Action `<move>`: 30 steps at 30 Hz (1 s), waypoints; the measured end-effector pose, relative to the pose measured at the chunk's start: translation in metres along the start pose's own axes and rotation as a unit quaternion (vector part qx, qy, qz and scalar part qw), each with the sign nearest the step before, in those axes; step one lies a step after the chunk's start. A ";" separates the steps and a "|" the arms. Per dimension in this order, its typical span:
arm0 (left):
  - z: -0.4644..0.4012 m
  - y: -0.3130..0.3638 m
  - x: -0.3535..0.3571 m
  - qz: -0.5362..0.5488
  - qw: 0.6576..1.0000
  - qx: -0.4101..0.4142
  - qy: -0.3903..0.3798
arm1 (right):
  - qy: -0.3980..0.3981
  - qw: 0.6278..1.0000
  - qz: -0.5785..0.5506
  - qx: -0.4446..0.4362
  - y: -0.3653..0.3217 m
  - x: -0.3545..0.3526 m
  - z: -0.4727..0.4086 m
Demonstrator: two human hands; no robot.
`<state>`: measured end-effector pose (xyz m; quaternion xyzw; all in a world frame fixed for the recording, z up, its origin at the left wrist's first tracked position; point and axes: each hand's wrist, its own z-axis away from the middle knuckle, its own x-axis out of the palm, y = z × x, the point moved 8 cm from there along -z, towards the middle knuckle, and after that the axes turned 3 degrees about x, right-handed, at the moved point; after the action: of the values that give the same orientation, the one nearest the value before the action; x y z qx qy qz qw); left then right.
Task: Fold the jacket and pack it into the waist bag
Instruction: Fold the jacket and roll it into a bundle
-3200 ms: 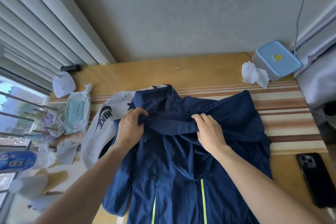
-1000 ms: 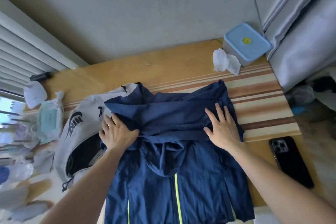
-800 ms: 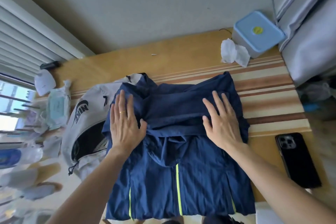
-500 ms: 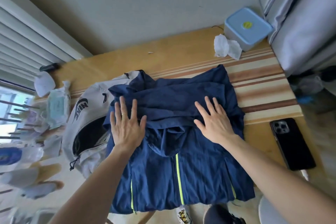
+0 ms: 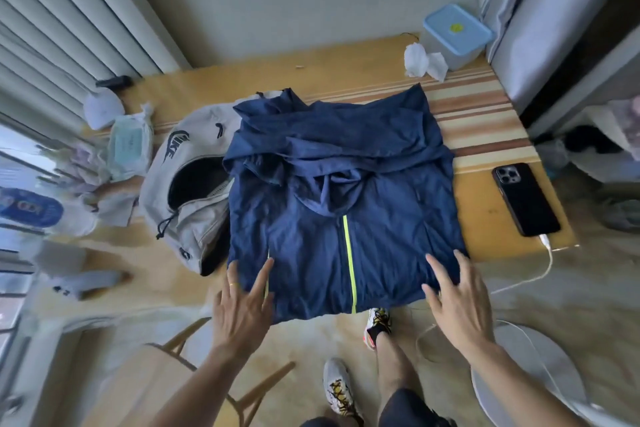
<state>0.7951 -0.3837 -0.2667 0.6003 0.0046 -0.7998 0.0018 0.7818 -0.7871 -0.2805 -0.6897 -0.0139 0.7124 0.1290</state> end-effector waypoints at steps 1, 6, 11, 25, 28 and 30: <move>0.006 -0.008 0.006 0.016 1.000 -0.023 -0.007 | 0.010 0.999 -0.015 0.031 0.009 -0.003 0.007; 0.015 -0.024 0.010 0.103 0.991 -0.079 0.010 | 0.009 0.961 -0.227 0.157 0.030 0.002 0.013; 0.006 -0.021 0.004 0.217 0.973 -0.071 0.012 | -0.054 0.908 -0.333 0.247 0.031 0.022 0.005; -0.032 -0.050 -0.139 0.606 0.776 -0.165 0.051 | -0.018 0.774 -0.555 0.303 0.036 -0.121 -0.084; -0.076 -0.040 -0.163 0.722 0.640 -0.264 -0.001 | -0.058 0.634 -0.665 0.391 0.027 -0.120 -0.143; -0.114 -0.030 -0.175 0.756 0.581 -0.299 -0.040 | -0.103 0.556 -0.703 0.432 0.020 -0.108 -0.184</move>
<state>0.9527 -0.3529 -0.1304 0.3200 -0.2115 -0.4858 0.7854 0.9621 -0.8575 -0.1877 -0.2451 -0.1982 0.3824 0.8686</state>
